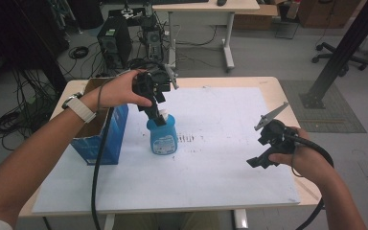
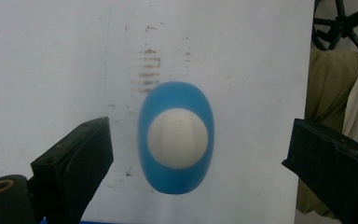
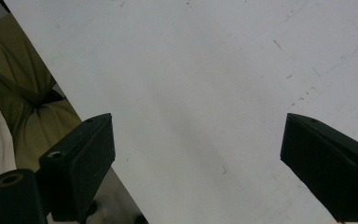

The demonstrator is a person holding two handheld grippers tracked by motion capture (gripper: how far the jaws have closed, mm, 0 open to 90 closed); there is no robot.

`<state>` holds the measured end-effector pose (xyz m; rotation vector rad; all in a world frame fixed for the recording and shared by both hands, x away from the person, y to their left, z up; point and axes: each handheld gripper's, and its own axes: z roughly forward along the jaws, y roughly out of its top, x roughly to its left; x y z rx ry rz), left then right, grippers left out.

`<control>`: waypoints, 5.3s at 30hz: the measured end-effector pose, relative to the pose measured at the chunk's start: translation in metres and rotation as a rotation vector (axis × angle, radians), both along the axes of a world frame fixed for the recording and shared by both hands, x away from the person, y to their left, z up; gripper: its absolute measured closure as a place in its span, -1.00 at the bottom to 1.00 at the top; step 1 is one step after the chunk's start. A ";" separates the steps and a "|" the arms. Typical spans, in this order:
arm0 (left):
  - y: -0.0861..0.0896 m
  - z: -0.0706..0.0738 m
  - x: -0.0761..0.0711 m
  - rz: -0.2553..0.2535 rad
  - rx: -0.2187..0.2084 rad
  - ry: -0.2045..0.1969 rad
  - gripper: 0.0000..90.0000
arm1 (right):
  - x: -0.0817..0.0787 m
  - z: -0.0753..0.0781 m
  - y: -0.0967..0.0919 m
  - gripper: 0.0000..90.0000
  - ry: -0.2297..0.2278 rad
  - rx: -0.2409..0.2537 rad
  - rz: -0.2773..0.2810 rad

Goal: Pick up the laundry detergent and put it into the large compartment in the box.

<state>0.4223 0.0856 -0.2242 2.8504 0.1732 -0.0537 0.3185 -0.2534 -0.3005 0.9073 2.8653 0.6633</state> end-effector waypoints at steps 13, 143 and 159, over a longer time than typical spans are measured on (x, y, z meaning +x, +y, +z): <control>-0.002 -0.015 0.000 -0.003 0.019 -0.004 -0.84 | 0.001 -0.001 0.002 -0.78 0.004 -0.001 0.001; -0.008 -0.024 0.000 0.080 0.060 -0.019 -0.17 | -0.003 -0.001 -0.004 -0.78 -0.003 0.006 -0.012; -0.004 0.000 -0.011 0.153 0.051 -0.028 -0.17 | -0.003 0.001 0.002 -0.78 -0.009 0.009 0.005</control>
